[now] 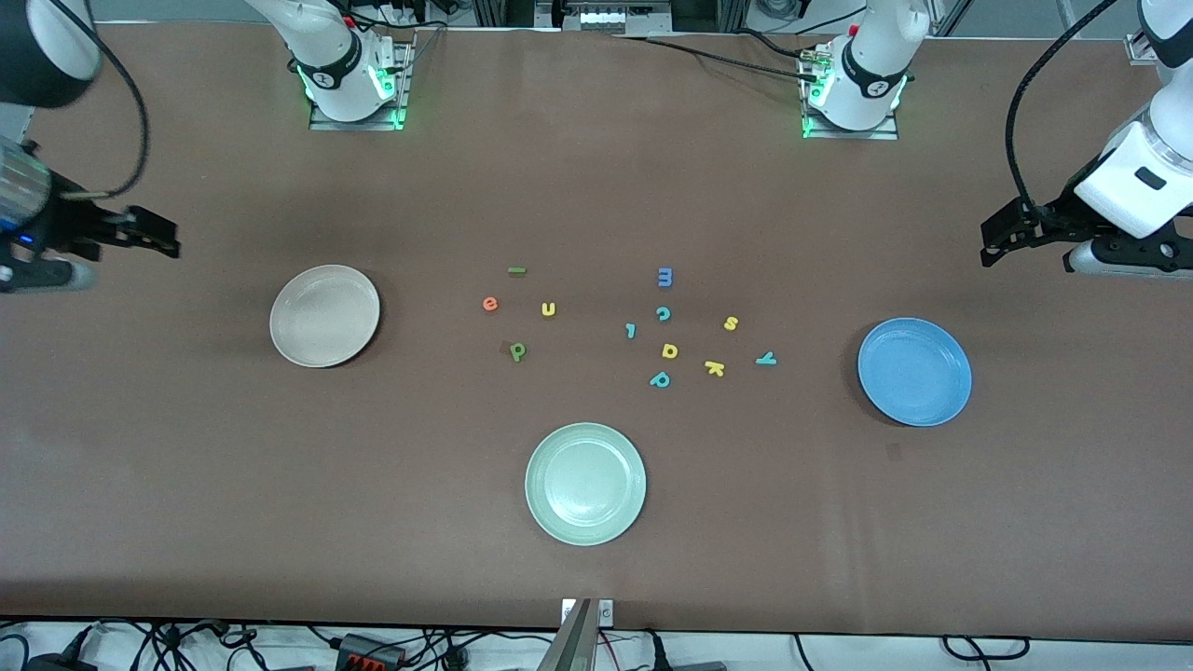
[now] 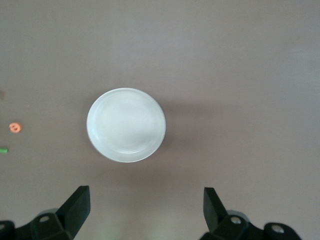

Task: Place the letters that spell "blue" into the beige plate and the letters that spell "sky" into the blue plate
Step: 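Move the right gripper over the letters beside the beige plate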

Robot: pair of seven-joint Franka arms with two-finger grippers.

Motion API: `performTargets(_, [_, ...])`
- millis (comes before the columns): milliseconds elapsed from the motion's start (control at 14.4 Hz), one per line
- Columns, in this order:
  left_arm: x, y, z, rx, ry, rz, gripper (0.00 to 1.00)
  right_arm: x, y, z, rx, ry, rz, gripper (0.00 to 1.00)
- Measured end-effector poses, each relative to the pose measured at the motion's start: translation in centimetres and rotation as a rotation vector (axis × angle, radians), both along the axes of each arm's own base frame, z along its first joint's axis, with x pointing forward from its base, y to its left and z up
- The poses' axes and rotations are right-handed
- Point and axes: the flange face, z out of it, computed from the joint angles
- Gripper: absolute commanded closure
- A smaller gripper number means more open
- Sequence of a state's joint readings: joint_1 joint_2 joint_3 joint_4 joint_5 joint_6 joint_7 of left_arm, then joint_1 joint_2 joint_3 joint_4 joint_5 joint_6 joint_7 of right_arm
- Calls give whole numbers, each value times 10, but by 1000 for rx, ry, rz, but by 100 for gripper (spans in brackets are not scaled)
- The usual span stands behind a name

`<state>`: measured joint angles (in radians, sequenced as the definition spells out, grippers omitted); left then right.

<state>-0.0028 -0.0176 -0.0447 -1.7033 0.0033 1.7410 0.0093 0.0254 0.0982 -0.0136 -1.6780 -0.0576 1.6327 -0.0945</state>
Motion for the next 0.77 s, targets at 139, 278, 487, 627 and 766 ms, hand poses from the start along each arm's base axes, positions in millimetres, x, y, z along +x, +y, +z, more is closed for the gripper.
performTargets(139, [0,0,0,0,0,0,0,7,54,-36,36,59,72,0])
performTargets(278, [0,0,0,0,0,0,0,11,103,-63,70,87,121,0])
performTargets(487, [0,0,0,0,0,0,0,14,141,-90,71,90,127,0])
performTargets(627, [0,0,0,0,0,-1,0,11,172,-106,62,77,120,0])
performTargets(766, [0,0,0,0,0,-1,0,4,197,-123,54,65,115,0])
